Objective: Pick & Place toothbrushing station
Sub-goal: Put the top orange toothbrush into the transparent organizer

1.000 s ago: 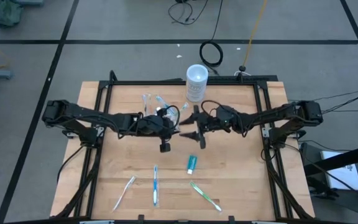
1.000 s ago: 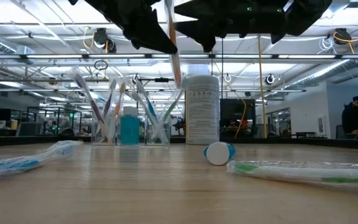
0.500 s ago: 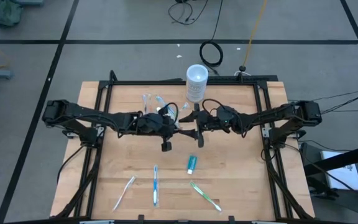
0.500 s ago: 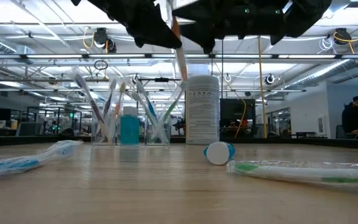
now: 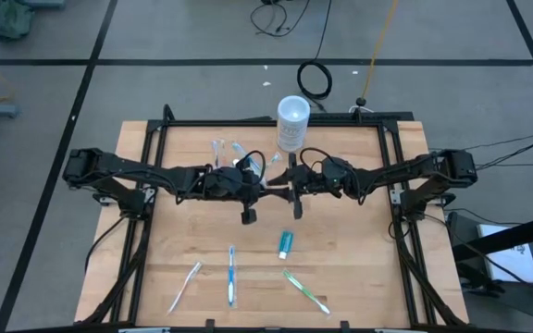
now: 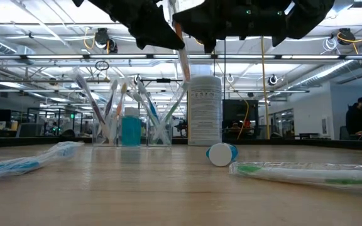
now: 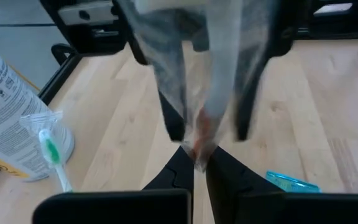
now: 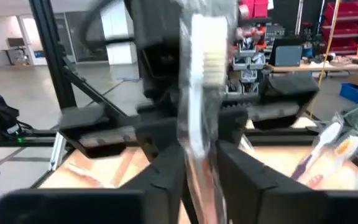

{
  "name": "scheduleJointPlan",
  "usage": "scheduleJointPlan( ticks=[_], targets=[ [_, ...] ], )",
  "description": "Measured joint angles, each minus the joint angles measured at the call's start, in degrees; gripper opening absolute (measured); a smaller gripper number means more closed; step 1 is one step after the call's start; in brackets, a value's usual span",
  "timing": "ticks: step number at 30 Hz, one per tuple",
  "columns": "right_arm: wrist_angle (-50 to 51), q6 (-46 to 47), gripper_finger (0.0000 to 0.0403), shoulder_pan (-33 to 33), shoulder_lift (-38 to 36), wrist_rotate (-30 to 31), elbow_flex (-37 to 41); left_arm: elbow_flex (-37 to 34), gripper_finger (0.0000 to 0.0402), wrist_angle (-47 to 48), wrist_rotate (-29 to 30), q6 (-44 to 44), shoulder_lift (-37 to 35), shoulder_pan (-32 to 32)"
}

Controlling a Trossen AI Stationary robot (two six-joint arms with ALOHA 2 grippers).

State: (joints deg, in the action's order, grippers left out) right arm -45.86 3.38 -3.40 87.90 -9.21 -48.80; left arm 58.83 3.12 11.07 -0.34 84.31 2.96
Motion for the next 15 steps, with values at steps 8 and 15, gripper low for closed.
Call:
scheduleJointPlan(
  ticks=[8,15],
  targets=[
    [-0.42,-1.82,0.0017,-0.04,-0.04,0.22,0.0,0.0,0.006,0.04,-0.21,0.01,-0.02,0.07],
    [0.23,-3.51,0.0012,-0.08,-0.04,1.73,0.0,0.0,0.014,3.83,6.83,0.17,-0.16,0.97]
  ],
)
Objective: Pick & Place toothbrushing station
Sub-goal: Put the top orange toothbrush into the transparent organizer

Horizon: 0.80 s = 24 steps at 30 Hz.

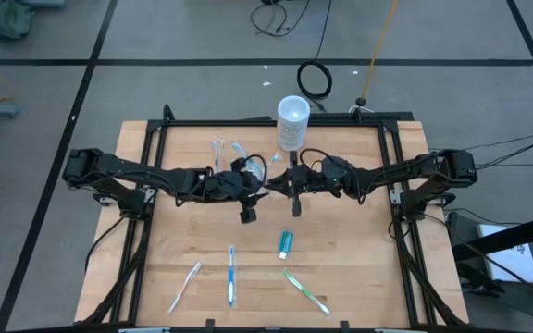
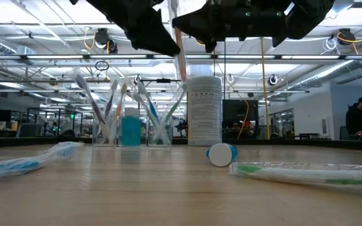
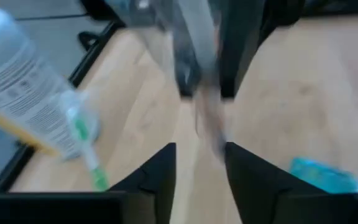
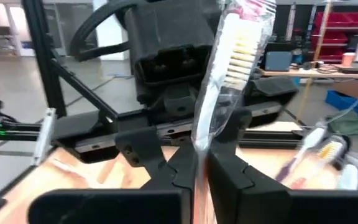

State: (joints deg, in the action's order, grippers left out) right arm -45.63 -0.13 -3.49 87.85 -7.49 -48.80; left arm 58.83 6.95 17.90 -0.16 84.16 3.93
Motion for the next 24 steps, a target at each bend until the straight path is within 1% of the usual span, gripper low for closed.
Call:
scheduleJointPlan(
  ticks=[5,9,12,14,19,22,24],
  targets=[
    [0.47,-2.13,0.0013,0.24,-0.07,6.22,0.0,-0.04,0.0171,5.64,7.24,-0.13,-3.92,1.4],
    [1.08,-2.13,0.0015,0.22,-0.07,12.08,0.02,-0.04,0.0178,12.57,14.4,-3.13,-8.85,2.35],
    [0.52,-1.9,0.0013,0.22,-0.07,17.53,0.86,-0.04,0.0179,18.2,17.75,-6.21,-12.7,2.66],
    [-0.76,0.11,0.0013,0.22,-0.07,21.45,2.53,-0.04,0.0179,20.52,18.83,-7.89,-14.89,2.68],
    [-5.46,3.51,0.0012,0.22,-0.07,26.72,7.88,-0.04,0.0179,24.27,18.81,-10.49,-19.23,2.68],
    [-10.9,5.78,0.0012,0.21,-0.03,30.77,11.15,-0.04,0.0179,24.09,18.82,-9.79,-20.81,2.66],
    [-13.9,7.64,0.0012,-0.15,1.44,33.02,12.38,-0.04,0.0179,22.86,18.79,-7.88,-21.34,2.3]
  ],
)
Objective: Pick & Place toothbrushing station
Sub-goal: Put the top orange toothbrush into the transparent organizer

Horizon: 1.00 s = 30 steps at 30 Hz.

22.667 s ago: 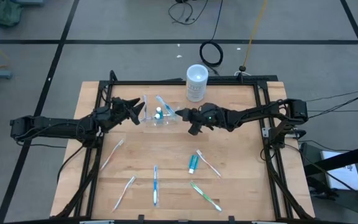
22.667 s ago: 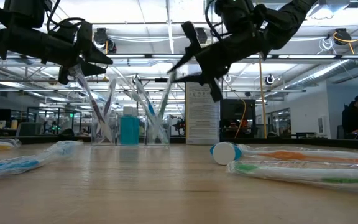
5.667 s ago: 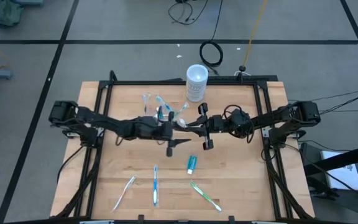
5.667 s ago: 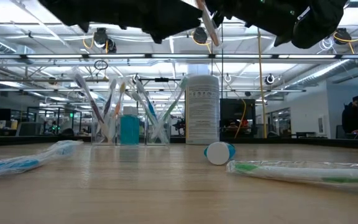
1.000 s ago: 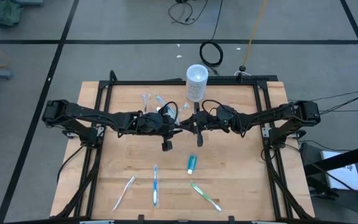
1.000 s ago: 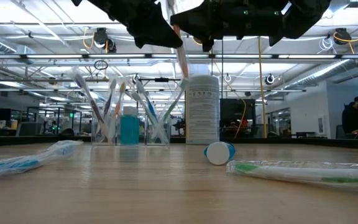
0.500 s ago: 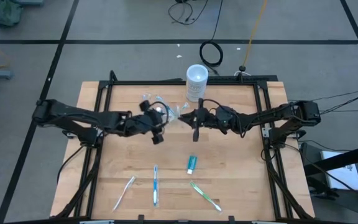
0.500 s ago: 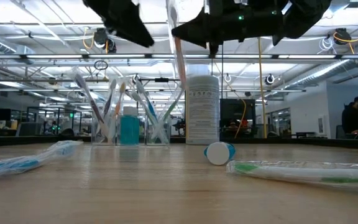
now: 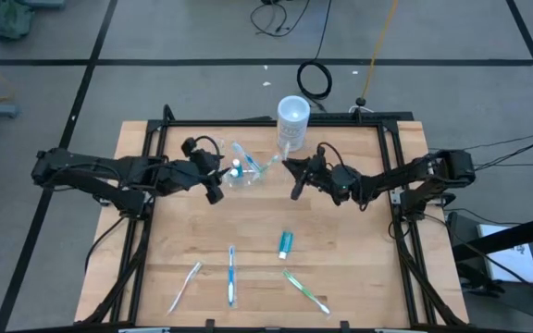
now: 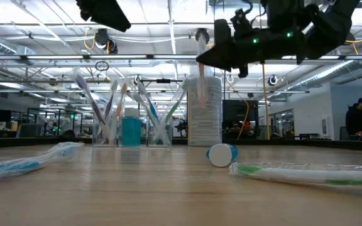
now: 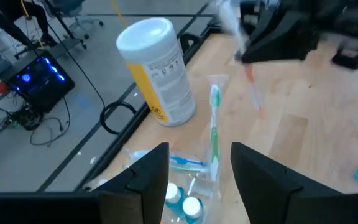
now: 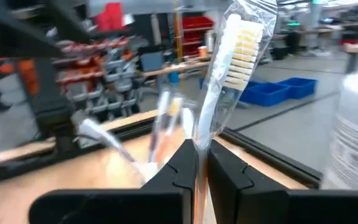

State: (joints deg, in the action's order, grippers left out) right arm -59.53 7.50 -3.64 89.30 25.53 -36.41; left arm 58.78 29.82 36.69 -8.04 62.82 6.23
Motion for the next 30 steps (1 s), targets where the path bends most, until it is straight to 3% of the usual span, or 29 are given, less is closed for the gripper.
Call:
scheduleJointPlan(
  ticks=[7,15,27,30],
  targets=[
    [-12.63,1.09,0.0012,-1.8,9.82,1.31,-1.13,0.02,0.018,-1.02,-0.33,0.84,-0.26,-0.81],
    [-15.66,2.98,0.0013,-4.78,19.89,-0.3,-6.68,0.02,0.018,-0.96,-0.68,1.24,-0.29,-0.8],
    [-15.86,-7.94,0.0015,-5.44,21.79,-0.5,-14.76,0.02,0.018,0.41,-0.81,1.89,-0.27,-0.8],
    [-14.61,-8.86,0.0015,-5.85,21.76,-4.28,-17.07,0.02,0.018,1.27,-0.81,1.69,-0.27,-0.8]
  ],
)
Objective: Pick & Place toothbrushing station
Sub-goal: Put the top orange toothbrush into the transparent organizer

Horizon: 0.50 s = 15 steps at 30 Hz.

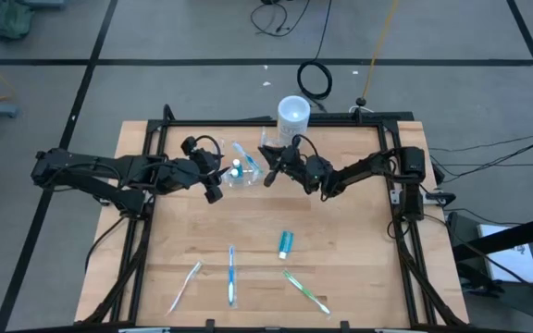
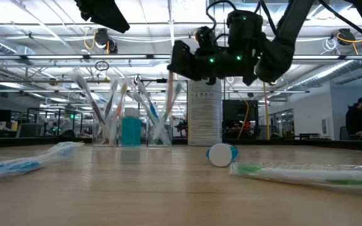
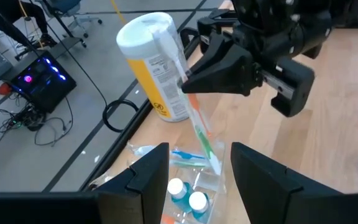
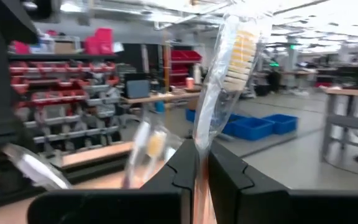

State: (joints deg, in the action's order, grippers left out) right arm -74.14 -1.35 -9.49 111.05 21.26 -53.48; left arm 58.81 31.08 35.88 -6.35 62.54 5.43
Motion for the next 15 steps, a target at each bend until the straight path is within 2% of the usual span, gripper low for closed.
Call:
scheduleJointPlan(
  ticks=[3,15],
  targets=[
    [2.8,0.95,0.0015,-0.18,-0.01,-2.19,-1.86,0.0,0.018,0.48,0.0,-0.21,0.0,0.0],
    [15.54,1.1,0.0015,1.16,-0.01,-0.5,-2.81,-0.11,0.0179,2.53,0.0,-1.7,0.0,0.0]
  ],
)
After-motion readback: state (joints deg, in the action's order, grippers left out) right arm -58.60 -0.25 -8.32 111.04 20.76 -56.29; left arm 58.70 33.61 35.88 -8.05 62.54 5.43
